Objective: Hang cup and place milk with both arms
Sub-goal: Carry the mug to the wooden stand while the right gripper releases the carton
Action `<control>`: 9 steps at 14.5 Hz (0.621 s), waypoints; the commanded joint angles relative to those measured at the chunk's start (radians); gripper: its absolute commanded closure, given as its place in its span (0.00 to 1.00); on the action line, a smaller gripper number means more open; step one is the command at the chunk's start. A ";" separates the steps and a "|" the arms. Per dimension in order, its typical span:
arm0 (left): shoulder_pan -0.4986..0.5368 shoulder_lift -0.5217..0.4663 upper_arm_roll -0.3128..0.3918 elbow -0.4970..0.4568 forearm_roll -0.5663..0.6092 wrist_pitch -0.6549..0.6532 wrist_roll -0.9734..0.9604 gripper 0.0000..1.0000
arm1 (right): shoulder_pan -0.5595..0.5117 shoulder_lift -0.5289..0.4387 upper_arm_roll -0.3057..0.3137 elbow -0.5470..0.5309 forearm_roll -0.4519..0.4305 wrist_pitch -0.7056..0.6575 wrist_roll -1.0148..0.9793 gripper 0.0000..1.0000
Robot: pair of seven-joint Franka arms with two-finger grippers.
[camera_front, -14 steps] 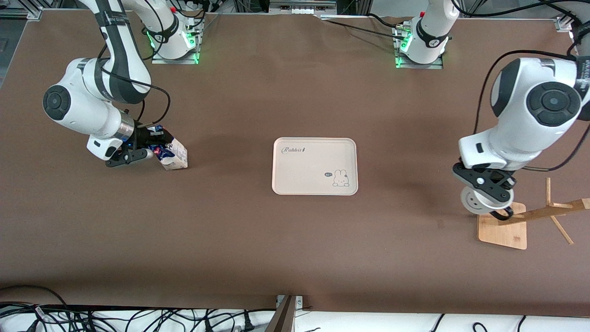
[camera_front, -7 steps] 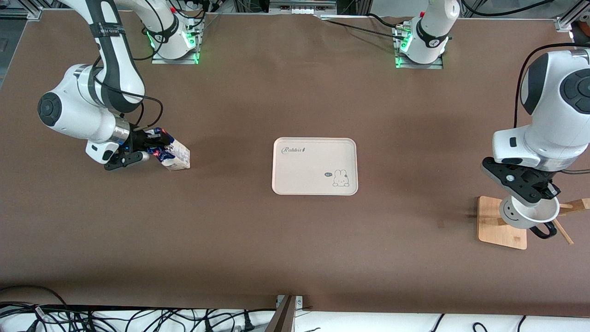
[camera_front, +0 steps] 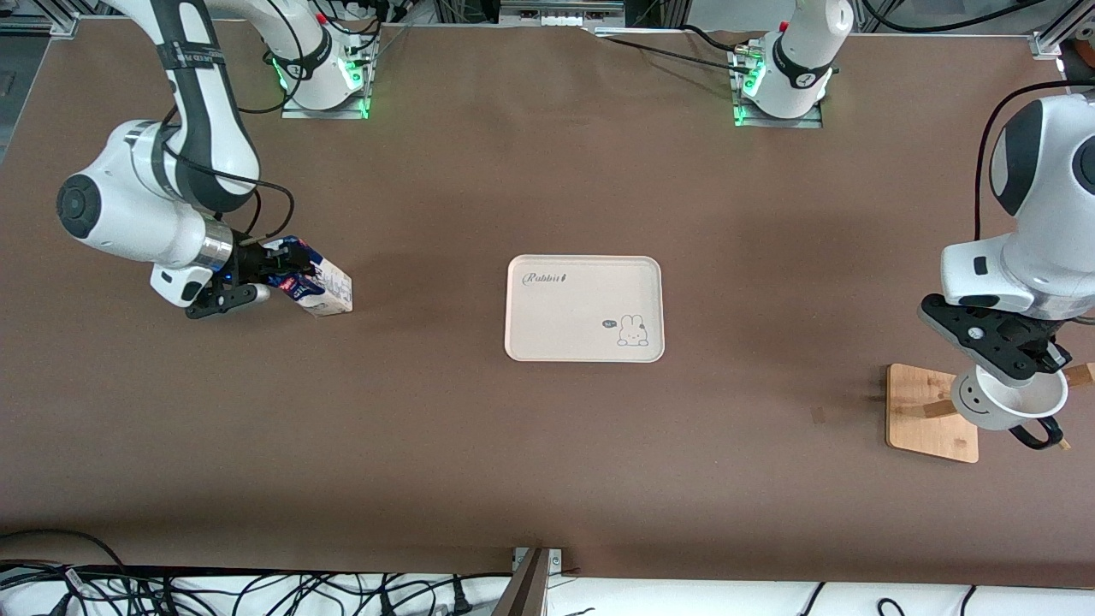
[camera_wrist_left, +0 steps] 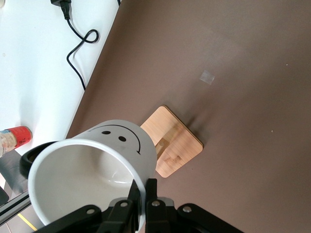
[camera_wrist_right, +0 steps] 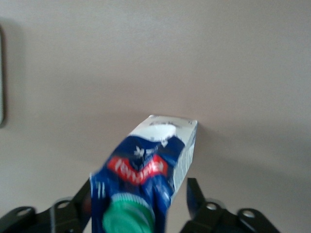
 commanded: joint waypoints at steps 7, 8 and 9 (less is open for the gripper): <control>0.002 0.005 -0.002 -0.007 -0.051 -0.005 -0.027 1.00 | -0.013 -0.003 -0.176 0.402 -0.065 -0.436 -0.019 0.00; 0.002 0.005 -0.002 -0.012 -0.068 -0.005 -0.027 1.00 | -0.013 -0.003 -0.176 0.441 -0.117 -0.436 -0.018 0.00; 0.002 0.007 -0.002 -0.015 -0.077 -0.005 -0.027 1.00 | -0.012 0.000 -0.176 0.471 -0.151 -0.436 -0.016 0.00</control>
